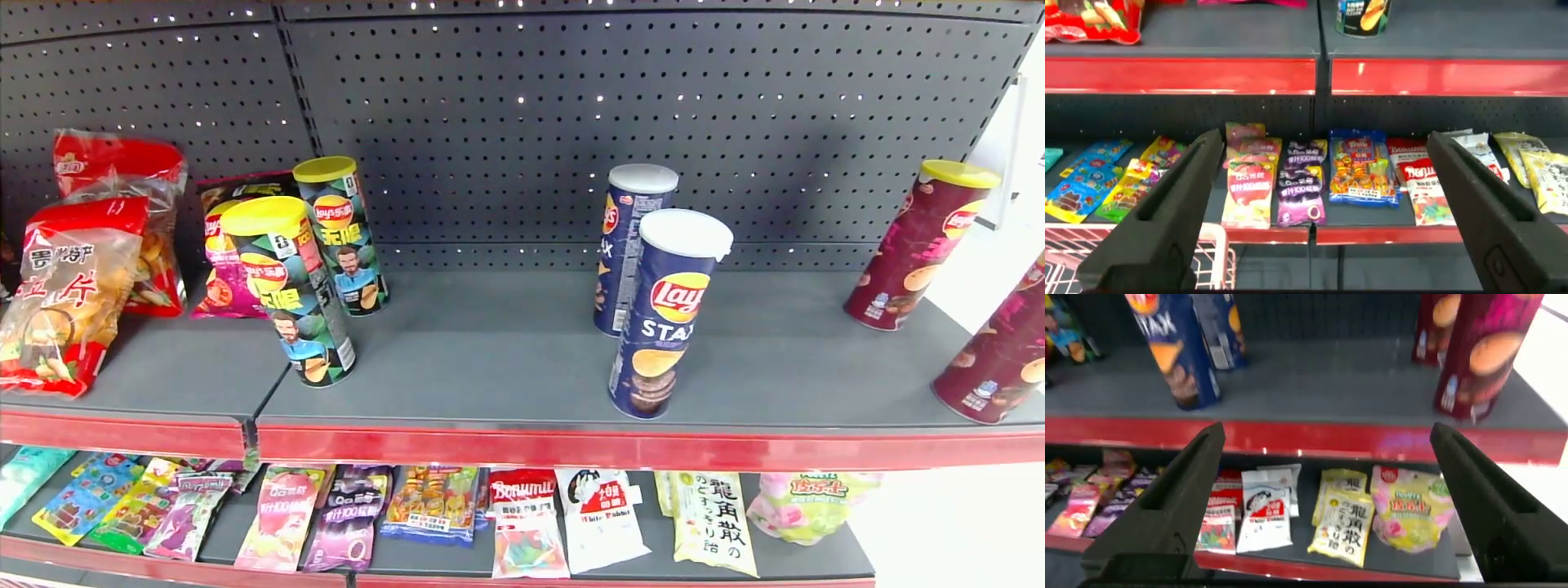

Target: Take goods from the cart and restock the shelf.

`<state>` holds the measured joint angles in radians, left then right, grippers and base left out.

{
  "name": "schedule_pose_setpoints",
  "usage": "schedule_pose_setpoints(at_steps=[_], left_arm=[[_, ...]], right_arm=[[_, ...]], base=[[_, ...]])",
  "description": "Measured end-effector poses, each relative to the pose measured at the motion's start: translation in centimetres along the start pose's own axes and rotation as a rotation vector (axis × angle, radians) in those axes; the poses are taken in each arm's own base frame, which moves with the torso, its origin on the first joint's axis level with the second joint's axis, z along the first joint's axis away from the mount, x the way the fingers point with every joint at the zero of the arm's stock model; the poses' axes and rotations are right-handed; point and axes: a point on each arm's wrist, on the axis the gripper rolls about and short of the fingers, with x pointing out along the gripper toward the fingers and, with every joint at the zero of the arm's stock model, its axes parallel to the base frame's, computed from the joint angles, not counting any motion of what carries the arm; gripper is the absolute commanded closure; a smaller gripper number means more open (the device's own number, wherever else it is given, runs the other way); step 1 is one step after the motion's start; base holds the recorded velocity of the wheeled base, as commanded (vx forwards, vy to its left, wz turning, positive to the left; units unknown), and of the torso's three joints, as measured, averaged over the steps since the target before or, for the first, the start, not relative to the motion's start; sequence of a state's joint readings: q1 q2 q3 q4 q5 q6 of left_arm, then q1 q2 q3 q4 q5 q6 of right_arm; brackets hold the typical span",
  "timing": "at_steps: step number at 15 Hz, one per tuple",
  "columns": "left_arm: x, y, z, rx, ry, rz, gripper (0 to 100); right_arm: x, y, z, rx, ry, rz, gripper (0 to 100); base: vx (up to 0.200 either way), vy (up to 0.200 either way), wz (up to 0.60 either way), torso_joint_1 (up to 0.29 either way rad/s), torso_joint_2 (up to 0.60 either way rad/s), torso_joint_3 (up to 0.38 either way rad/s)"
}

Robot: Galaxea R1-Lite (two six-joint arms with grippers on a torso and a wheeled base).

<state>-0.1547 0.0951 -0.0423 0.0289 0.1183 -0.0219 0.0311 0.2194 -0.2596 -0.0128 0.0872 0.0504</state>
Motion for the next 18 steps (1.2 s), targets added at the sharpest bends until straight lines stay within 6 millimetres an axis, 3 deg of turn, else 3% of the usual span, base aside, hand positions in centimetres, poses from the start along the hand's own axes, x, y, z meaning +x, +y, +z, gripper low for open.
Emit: schedule_pose_setpoints(at_steps=[2, 4, 6, 9, 13, 18], left_arm=[[0.0, 0.0, -0.1, 0.002, 0.004, 0.001, 0], [0.0, 0.0, -0.1, 0.007, 0.005, 0.0, 0], [0.1, 0.0, -0.2, 0.007, 0.007, -0.008, 0], [0.1, 0.0, -0.2, 0.006, 0.007, -0.005, 0], [0.1, 0.0, -0.1, 0.007, 0.008, -0.003, 0], [0.1, 0.0, -0.1, 0.008, 0.007, 0.0, 0]], right_arm=[[3.0, -0.1, 3.3, -0.03, 0.093, 0.006, 0], [7.8, -0.2, 5.0, -0.051, 0.236, 0.045, 0], [12.6, 0.2, 5.0, -0.073, 0.357, 0.103, 0], [18.3, 1.6, 3.7, -0.105, 0.437, 0.174, 0], [22.7, 3.0, 1.5, -0.17, 0.518, 0.179, 0], [25.4, 4.3, 0.5, -0.196, 0.563, 0.158, 0]], base=[[0.0, 0.0, 0.0, 0.0, 0.0, 0.0], [0.0, 0.0, 0.0, 0.0, 0.0, 0.0], [0.0, 0.0, 0.0, 0.0, 0.0, 0.0], [0.0, 0.0, 0.0, 0.0, 0.0, 0.0], [0.0, 0.0, 0.0, 0.0, 0.0, 0.0], [0.0, 0.0, 0.0, 0.0, 0.0, 0.0]])
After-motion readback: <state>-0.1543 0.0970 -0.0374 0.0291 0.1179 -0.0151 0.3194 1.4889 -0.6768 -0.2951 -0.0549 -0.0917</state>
